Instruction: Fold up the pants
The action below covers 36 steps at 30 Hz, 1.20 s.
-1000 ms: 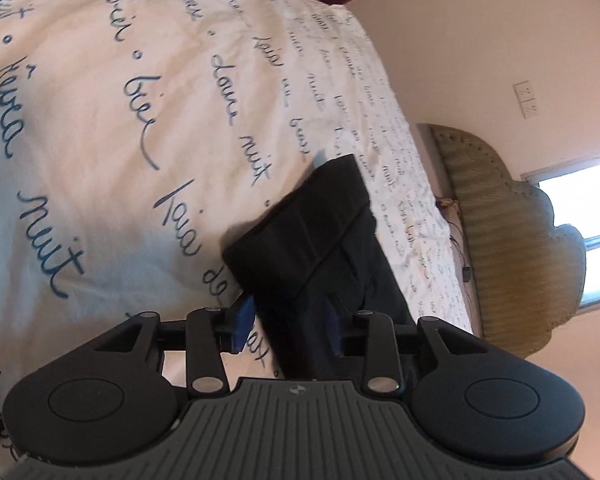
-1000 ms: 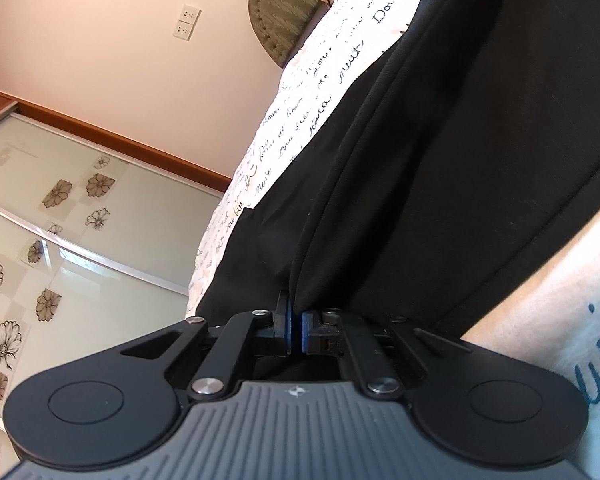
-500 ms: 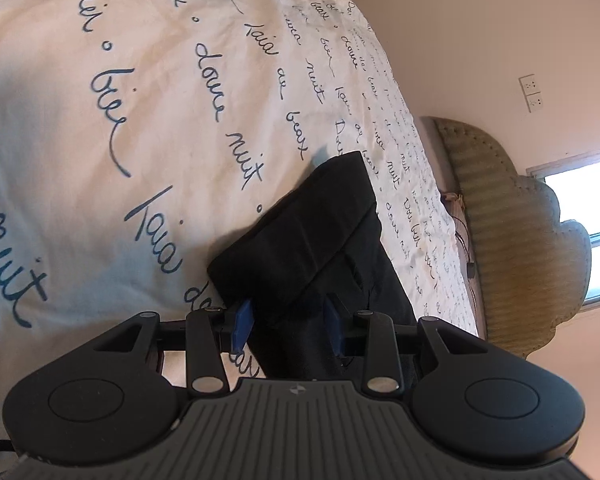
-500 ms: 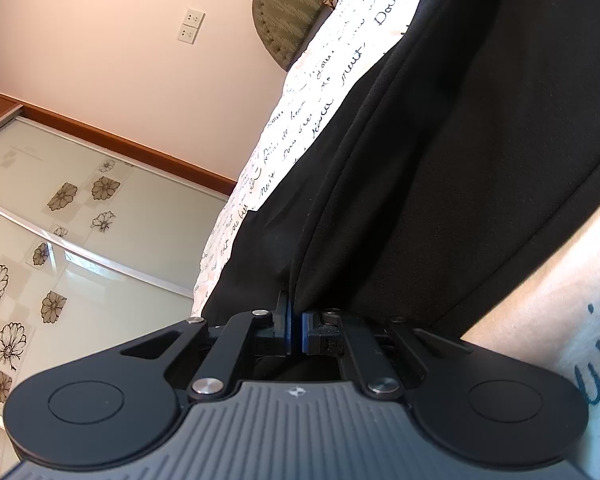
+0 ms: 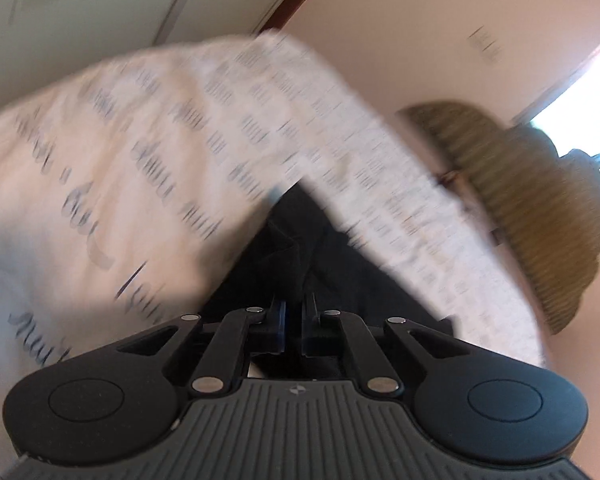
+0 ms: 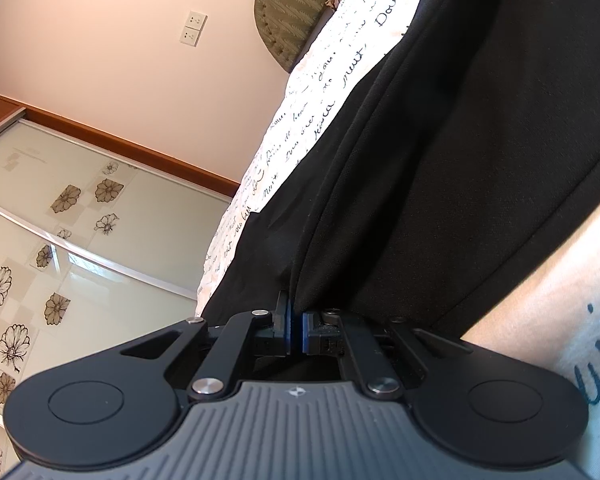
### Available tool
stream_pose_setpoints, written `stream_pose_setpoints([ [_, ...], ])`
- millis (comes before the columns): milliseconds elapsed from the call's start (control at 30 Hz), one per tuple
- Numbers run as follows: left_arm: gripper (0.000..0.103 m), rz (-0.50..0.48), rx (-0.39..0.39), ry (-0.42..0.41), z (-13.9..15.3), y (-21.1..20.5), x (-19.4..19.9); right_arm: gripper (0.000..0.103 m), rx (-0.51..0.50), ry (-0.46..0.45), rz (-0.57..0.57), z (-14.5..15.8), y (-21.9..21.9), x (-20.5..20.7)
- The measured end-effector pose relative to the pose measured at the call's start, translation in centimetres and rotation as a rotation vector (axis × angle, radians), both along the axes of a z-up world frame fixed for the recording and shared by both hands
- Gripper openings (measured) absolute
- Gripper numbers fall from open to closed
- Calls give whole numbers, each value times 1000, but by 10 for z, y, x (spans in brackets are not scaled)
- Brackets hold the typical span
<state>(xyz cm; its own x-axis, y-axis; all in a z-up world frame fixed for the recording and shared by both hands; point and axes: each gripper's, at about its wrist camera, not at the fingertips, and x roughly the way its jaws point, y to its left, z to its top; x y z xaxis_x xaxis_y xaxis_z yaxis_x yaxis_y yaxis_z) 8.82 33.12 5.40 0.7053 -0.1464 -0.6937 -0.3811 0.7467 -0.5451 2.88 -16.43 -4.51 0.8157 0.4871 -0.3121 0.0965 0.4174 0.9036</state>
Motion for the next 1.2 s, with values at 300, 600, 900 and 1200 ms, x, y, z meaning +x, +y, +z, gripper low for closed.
stream_pose_setpoints([
  [300, 59, 3, 44, 7, 2, -10, -21, 4, 14, -3, 1, -1, -2, 0],
  [600, 67, -275, -335, -149, 9, -142, -30, 8, 280, -5, -5, -19, -20, -2],
  [900, 67, -151, -538, 116, -52, -224, 14, 11, 331, -22, -14, -29, -24, -4],
  [1200, 16, -30, -416, 201, -70, -219, 26, 15, 186, 57, -35, -6, -39, -15],
])
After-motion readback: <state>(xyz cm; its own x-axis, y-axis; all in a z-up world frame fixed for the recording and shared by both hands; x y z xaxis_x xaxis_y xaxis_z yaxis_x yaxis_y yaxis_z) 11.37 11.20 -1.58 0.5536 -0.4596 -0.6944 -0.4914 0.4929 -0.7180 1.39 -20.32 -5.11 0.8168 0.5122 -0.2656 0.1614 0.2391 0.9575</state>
